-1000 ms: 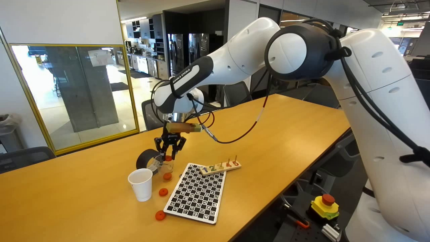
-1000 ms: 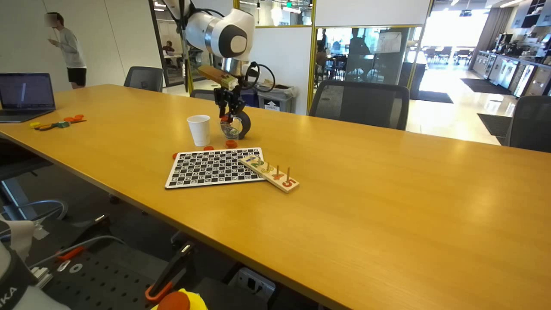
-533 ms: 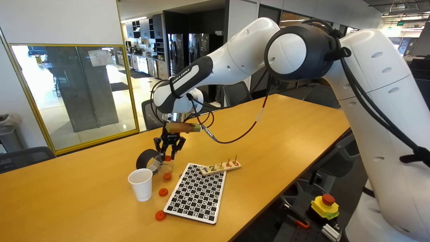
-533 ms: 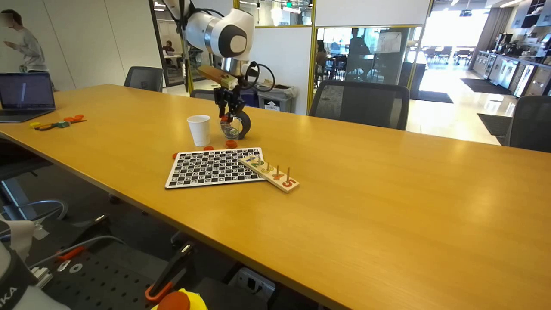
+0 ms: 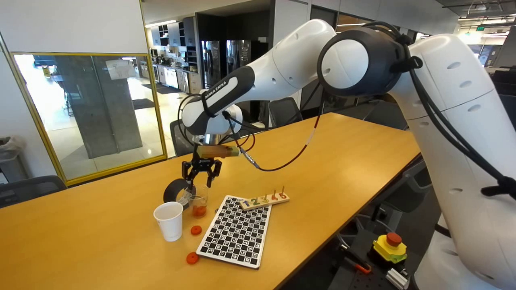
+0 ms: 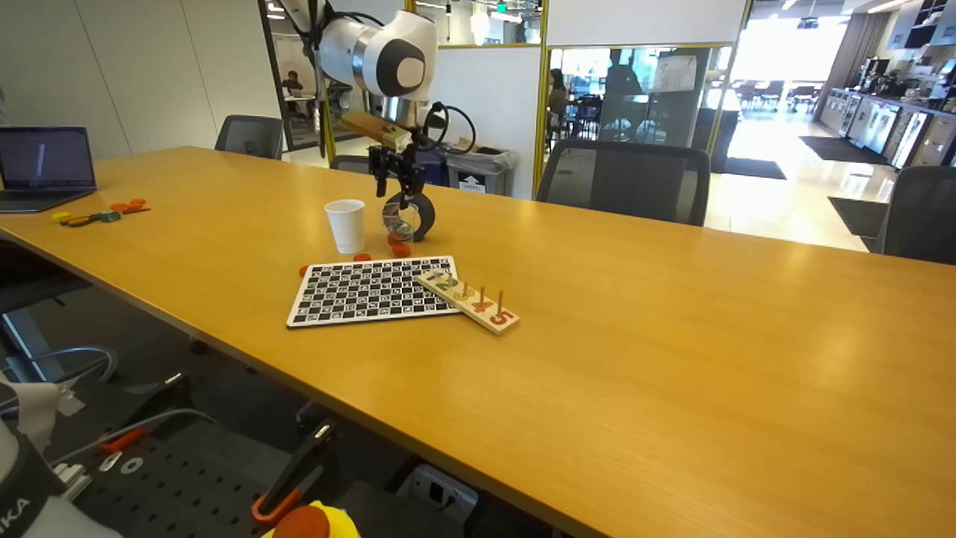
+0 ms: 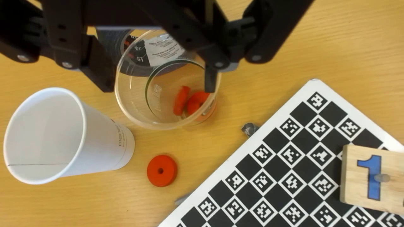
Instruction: Pick up the orange tokens from the table and put it in the colourless cup. Pick up the blue token and put it in the white cup.
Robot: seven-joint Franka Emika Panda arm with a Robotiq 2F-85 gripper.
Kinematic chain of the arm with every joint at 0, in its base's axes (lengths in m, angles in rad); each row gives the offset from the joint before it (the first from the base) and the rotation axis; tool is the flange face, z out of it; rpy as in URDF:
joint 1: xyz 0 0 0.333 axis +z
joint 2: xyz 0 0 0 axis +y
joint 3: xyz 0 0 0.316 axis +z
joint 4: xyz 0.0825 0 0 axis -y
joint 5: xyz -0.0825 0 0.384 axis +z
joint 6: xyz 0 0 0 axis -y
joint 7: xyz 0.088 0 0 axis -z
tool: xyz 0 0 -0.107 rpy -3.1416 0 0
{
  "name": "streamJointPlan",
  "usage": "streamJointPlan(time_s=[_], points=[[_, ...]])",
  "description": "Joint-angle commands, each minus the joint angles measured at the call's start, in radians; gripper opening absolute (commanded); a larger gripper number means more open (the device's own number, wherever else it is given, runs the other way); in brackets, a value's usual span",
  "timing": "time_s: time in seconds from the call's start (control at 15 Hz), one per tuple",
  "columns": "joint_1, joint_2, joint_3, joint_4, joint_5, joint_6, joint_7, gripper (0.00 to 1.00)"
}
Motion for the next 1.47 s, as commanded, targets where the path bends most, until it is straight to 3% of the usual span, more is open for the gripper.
streamJointPlan(time_s=[0.0, 0.6, 1.0, 1.4], points=[[0.032, -0.078, -0.027, -0.062, -0.045, 0.051, 0.034, 1.0], [0.124, -0.225, -0.04, -0.329, -0.279, 0.127, 0.023, 1.0], [0.174, -0.192, -0.041, -0.426, -0.434, 0.296, 0.019, 1.0], [0.156, -0.109, -0.011, -0.427, -0.397, 0.428, -0.018, 1.0]])
